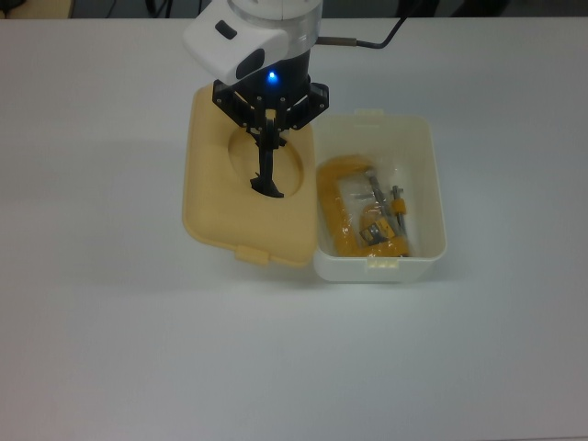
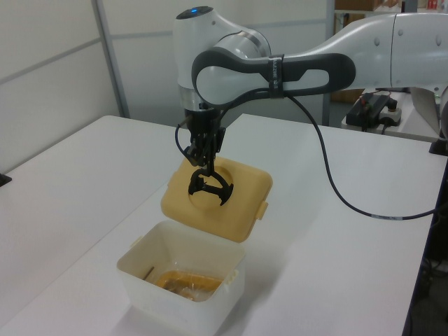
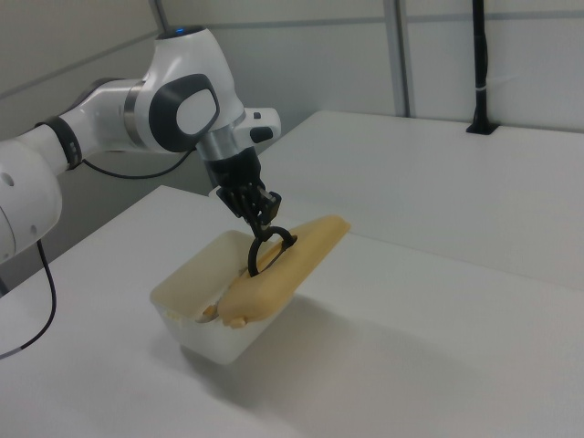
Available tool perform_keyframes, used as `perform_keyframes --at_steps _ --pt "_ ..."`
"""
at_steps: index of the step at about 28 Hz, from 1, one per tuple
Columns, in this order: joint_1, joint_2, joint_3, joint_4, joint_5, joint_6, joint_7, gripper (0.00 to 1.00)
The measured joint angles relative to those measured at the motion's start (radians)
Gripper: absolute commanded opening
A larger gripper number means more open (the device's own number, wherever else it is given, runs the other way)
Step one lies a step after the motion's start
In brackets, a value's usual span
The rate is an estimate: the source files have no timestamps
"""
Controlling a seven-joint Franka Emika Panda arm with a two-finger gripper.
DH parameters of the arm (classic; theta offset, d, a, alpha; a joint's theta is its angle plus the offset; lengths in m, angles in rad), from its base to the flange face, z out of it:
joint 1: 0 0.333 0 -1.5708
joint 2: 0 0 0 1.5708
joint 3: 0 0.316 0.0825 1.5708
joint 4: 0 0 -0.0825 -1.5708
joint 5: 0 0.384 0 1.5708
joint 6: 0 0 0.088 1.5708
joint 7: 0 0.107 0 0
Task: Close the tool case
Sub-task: 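Lift the beige lid by its handle and carry it toward the white case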
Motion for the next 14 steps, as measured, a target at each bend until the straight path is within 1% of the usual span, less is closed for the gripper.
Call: perform_keyframes --at_steps 7,14 --pt "0.0 0.0 0.0 0.021 0.015 -0.032 -0.019 0.0" --pt "-0.003 -0.003 -0.007 0.059 0.05 -0.106 -0.057 0.0"
